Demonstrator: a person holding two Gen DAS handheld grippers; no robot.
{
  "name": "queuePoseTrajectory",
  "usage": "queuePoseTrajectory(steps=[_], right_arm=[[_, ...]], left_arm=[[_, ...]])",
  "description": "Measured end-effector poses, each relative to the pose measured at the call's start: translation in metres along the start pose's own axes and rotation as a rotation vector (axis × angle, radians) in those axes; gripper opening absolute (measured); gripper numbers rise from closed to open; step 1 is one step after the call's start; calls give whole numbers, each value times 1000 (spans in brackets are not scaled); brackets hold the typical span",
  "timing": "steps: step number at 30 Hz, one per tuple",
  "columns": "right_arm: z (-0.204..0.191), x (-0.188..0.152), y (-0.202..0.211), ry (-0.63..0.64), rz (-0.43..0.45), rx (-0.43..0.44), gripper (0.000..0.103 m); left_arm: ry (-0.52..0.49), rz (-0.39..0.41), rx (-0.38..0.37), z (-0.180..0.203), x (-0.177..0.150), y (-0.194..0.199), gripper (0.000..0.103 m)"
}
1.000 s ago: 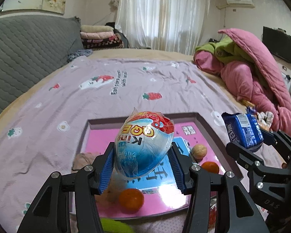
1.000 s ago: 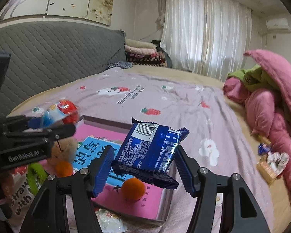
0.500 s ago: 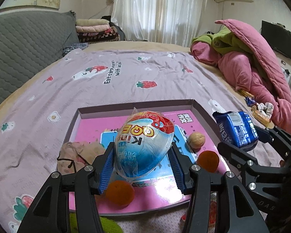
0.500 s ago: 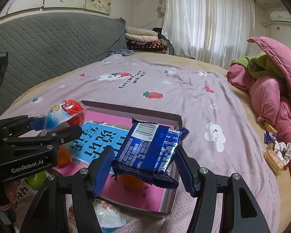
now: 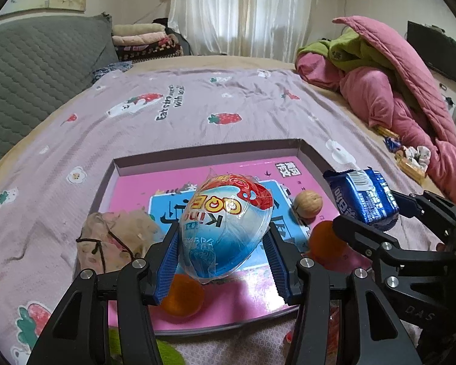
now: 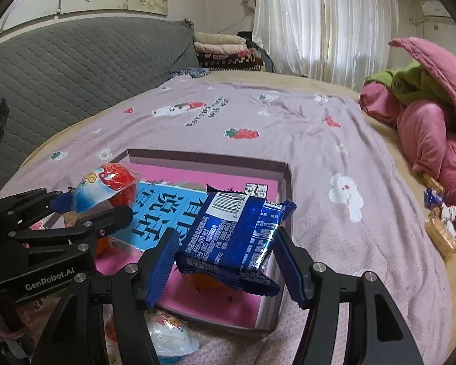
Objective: Organize objects
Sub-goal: 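Lower the blue snack packet into the tray with the right gripper while the left lowers the Kinder egg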
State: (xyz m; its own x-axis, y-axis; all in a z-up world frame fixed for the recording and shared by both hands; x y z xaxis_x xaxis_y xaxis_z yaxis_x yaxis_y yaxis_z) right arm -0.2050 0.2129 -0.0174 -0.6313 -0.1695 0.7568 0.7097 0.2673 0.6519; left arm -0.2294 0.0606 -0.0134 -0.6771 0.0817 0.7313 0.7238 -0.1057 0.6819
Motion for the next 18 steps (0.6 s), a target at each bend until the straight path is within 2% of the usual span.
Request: queuePoseTrajectory(steps=[18], right_arm=[[15,-3,-19,-67,-61,48,64]], left_arm=[[-67,-52,8,17,-8,-19,55]])
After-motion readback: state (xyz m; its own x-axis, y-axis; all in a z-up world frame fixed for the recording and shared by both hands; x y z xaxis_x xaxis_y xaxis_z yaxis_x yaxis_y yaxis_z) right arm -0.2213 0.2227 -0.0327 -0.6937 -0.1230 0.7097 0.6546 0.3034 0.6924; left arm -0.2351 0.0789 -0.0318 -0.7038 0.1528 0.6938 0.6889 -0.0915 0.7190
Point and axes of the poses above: each gripper's, at about its wrist camera, not at the fingertips, and y roughly against the way its jaws point, z to its right, x to its top, the point moved 1 cm from there along -y, roughly the way its jaws point, and after that the axes turned 2 degrees about x, right-handed, at the moved point
